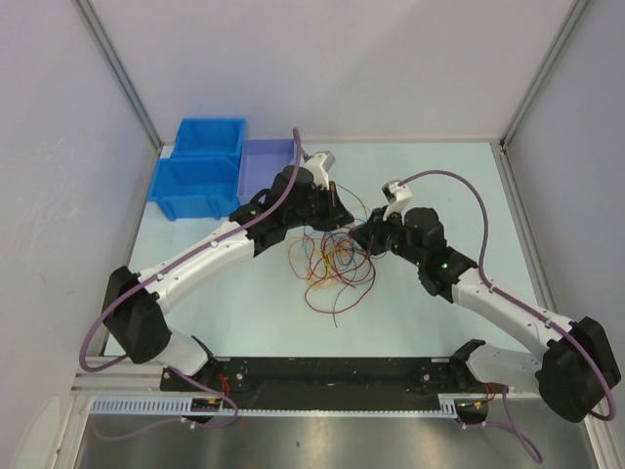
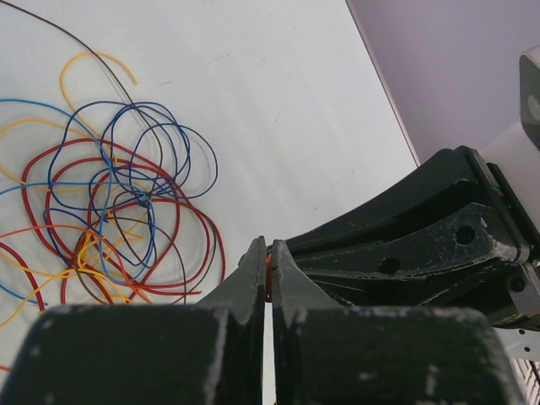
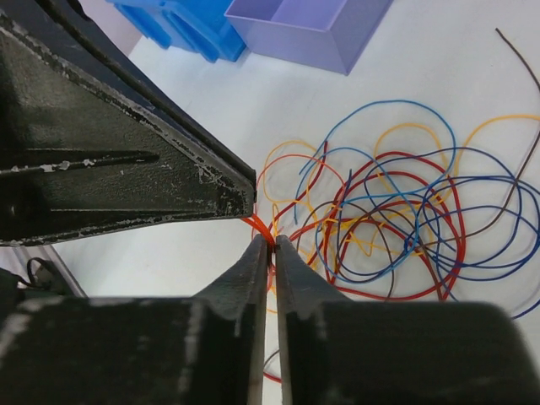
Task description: Untangle the cables
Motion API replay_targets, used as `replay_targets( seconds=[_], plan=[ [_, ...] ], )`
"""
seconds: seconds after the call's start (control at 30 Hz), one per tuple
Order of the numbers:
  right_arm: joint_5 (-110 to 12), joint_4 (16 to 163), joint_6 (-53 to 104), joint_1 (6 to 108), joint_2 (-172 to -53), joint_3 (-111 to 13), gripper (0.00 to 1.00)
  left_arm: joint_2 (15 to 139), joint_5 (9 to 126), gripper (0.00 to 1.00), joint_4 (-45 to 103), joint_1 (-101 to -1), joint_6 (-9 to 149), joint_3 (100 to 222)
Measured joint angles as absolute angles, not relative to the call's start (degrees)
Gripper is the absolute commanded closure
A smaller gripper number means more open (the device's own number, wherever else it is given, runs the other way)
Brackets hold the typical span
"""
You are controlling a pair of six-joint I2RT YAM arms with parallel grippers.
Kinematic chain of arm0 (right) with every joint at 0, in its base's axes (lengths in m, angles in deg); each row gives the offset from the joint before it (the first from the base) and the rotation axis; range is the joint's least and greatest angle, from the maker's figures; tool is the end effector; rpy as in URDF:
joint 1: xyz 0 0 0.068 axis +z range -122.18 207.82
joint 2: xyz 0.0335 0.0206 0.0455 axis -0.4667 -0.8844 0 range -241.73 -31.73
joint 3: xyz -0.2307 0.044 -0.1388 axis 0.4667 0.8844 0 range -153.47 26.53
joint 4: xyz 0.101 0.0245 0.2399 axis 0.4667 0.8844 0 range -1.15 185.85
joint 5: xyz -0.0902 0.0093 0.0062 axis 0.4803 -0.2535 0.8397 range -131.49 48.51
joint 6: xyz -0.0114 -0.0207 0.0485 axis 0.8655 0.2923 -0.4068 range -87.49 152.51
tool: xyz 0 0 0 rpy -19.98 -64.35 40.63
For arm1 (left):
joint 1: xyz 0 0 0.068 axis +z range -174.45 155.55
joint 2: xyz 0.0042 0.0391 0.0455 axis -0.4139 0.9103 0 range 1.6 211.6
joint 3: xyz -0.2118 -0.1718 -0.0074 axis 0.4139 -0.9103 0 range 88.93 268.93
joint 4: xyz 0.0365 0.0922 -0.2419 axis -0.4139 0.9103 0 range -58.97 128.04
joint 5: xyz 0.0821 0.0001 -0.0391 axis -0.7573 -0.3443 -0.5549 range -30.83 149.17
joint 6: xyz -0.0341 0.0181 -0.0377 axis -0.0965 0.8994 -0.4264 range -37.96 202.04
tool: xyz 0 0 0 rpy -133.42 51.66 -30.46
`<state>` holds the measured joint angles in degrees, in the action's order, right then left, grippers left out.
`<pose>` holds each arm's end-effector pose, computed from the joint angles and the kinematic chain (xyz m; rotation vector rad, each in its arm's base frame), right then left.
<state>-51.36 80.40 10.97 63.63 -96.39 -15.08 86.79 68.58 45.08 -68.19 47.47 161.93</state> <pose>0.2085 0.1580 0.2838 -0.3627 1.8744 0.8507 0.2473 -0.2447 0.3353 0.2853 2.1613 -0.9940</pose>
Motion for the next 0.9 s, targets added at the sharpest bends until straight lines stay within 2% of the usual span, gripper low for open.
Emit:
replay_targets(
  seconds=[0.07,0.17,0.27,0.3,0.5,0.73,0.9],
  plan=[
    [-50.68,80.38,11.30,64.22,-96.59,-15.21,1.00,86.81,68.58,0.99,45.08,-68.19,47.47,161.93],
    [-49.54,80.42,11.61,65.12,-96.66,-15.32,1.00,86.79,68.56,0.85,45.06,-68.19,47.45,161.93],
    [-48.82,80.47,11.74,65.62,-96.66,-15.62,1.00,86.68,68.14,0.28,45.76,-68.19,48.13,161.93],
    [-48.75,80.49,11.85,65.78,-96.66,-16.06,1.00,86.44,67.59,0.00,46.91,-68.22,47.91,161.95],
    [-48.43,81.32,13.49,66.24,-96.55,-21.17,1.00,79.86,56.08,0.00,56.49,-67.87,50.01,163.04],
    [-48.16,79.66,16.63,66.34,-96.72,-29.52,1.00,60.21,39.68,0.00,68.97,-67.91,52.98,161.75],
    [-48.12,78.76,18.97,66.34,-99.26,-34.27,1.00,48.91,33.24,0.00,74.17,-67.82,55.10,155.74]
  ],
)
